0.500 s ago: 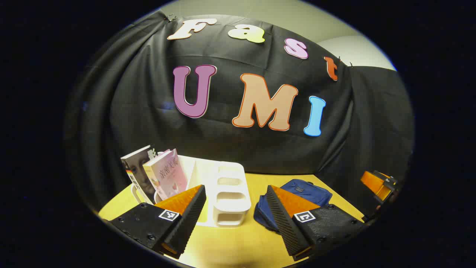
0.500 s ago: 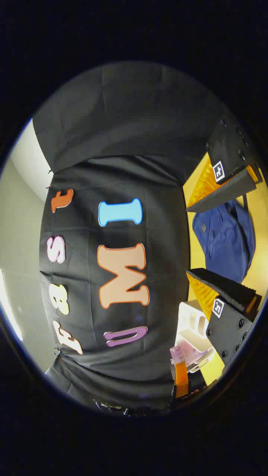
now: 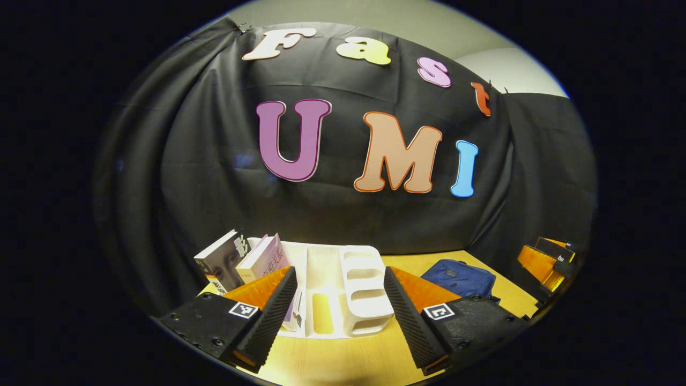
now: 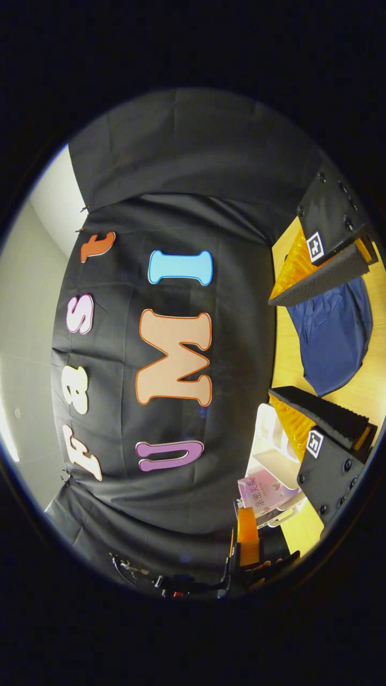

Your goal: Open the schoolbag, grab two books from the bookshelf and put them into the schoolbag.

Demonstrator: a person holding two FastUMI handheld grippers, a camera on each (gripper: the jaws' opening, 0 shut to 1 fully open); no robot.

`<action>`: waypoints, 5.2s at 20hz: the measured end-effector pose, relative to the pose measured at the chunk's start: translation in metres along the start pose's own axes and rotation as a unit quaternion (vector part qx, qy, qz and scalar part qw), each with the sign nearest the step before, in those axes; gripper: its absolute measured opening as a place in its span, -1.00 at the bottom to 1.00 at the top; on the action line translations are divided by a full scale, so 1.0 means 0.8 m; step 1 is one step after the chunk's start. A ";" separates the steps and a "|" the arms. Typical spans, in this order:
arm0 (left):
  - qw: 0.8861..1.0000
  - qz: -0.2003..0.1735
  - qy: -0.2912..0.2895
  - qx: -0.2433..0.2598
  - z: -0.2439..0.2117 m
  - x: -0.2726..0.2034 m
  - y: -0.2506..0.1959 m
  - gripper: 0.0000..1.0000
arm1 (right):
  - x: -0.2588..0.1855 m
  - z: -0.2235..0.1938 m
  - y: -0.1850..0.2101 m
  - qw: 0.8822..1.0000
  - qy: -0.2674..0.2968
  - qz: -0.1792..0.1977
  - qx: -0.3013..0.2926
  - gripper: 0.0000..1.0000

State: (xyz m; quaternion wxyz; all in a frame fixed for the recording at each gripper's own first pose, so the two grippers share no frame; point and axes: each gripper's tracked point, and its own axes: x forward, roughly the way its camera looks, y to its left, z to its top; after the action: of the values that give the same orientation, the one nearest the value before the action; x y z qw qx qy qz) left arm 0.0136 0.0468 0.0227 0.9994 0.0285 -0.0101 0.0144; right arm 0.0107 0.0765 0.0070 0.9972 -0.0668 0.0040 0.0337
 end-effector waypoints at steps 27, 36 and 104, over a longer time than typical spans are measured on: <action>0.998 0.057 0.021 0.025 -0.015 -0.011 -0.008 0.90 | -0.026 -0.190 -0.085 0.952 0.098 0.051 -0.286 0.97; 0.996 0.077 0.026 0.044 -0.015 -0.016 0.002 0.90 | 0.002 -0.284 -0.120 0.897 0.142 0.056 -0.414 0.97; 0.918 0.007 0.396 -0.031 -0.077 0.128 0.176 0.89 | 0.116 -0.266 -0.081 0.871 0.165 0.069 -0.458 -0.88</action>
State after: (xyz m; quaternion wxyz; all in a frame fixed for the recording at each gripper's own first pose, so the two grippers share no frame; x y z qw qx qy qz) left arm 0.1127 0.1939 -0.0290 0.9219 -0.0105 0.3860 0.0315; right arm 0.1066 -0.0095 -0.1967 0.8351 -0.5197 0.1572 0.0886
